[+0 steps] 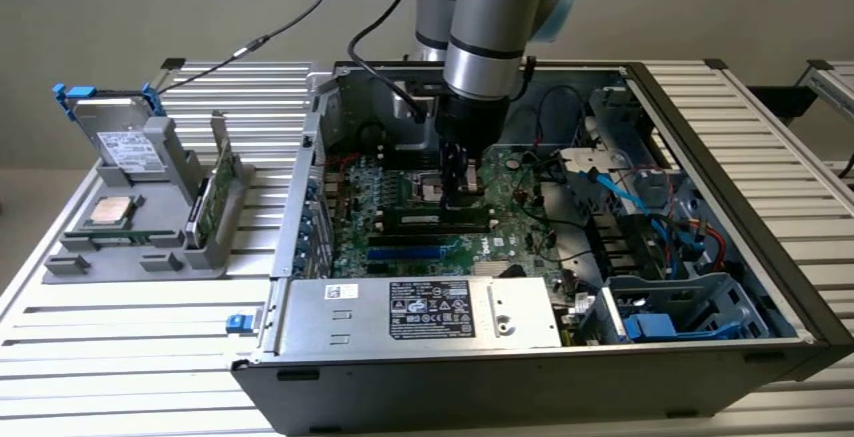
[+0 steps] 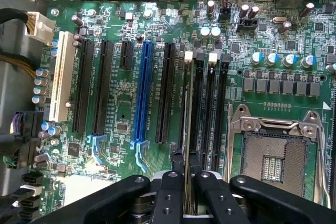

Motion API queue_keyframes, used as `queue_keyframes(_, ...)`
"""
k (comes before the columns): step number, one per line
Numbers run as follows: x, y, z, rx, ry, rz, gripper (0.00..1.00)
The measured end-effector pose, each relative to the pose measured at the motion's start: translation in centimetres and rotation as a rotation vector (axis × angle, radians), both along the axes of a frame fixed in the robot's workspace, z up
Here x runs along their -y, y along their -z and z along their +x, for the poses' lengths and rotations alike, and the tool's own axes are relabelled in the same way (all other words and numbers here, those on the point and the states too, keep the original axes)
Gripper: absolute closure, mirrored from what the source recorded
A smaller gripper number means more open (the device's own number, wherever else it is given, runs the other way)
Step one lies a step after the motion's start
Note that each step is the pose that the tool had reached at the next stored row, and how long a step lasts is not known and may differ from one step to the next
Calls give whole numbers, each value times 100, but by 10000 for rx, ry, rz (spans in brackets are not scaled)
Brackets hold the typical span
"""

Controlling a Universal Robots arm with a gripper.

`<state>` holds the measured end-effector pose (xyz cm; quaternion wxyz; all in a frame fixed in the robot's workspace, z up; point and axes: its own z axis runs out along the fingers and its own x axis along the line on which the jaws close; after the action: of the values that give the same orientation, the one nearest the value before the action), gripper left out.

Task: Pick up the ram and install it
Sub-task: 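Insert the ram into the slot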

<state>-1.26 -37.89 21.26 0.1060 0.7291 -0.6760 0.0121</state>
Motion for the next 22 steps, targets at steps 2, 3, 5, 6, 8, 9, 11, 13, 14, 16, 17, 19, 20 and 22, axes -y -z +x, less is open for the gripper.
queue_keyframes(2,1,-1,0,-9,-1,-29,86)
queue_keyframes(3,1,-1,0,-10,0,-30,86)
queue_keyframes(5,0,0,-1,-11,2,-27,86)
queue_keyframes(6,0,0,-1,-11,2,-27,84)
queue_keyframes(8,0,-1,-1,-11,2,-29,72)
queue_keyframes(9,0,0,-1,-10,1,-29,72)
queue_keyframes(11,1,-1,-1,-11,2,-30,60)
queue_keyframes(13,1,-7,-1,-12,1,-33,60)
queue_keyframes(14,1,-24,-2,-10,-1,-30,54)
queue_keyframes(16,1,-79,-8,-10,2,-30,54)
queue_keyframes(17,1,-110,-12,-11,1,-30,54)
queue_keyframes(19,1,-171,-25,-10,-1,-29,54)
queue_keyframes(20,1,-206,-32,-11,0,-31,54)
queue_keyframes(22,1,-279,-46,-12,0,-31,54)
